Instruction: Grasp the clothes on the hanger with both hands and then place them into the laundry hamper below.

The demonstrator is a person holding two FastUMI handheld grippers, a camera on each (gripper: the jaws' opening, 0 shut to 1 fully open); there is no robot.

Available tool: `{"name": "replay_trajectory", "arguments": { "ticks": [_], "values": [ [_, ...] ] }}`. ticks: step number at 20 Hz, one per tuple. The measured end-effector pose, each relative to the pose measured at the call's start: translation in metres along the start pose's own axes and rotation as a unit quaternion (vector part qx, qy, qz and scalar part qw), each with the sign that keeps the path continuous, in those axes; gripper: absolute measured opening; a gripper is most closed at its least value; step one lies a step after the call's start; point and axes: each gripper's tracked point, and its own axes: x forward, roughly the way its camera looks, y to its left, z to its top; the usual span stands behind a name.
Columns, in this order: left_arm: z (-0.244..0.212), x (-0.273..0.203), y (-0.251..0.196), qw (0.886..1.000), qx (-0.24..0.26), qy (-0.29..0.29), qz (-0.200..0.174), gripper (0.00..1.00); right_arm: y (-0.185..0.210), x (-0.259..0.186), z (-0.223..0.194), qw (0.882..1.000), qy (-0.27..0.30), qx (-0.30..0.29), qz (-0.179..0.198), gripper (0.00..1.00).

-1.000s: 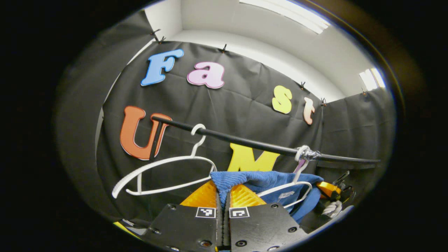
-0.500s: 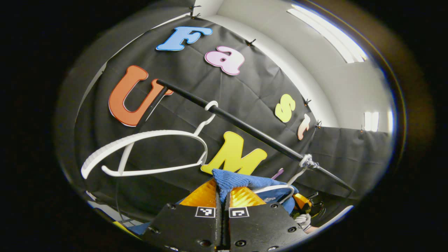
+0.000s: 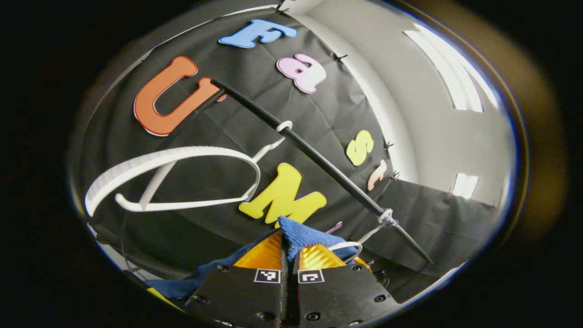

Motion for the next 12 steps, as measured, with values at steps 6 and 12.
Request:
{"name": "replay_trajectory", "arguments": {
  "ticks": [6, 12],
  "values": [
    [0.017, 0.000, -0.011, 0.996, 0.086, 0.003, 0.023, 0.00, 0.024, 0.002, 0.001, 0.999, 0.009, -0.050, 0.007, 0.09],
    [0.034, 0.001, -0.048, 0.993, 0.118, 0.005, -0.008, 0.00, 0.052, 0.004, 0.014, 0.998, 0.002, -0.053, 0.045, 0.09]
  ]
}}
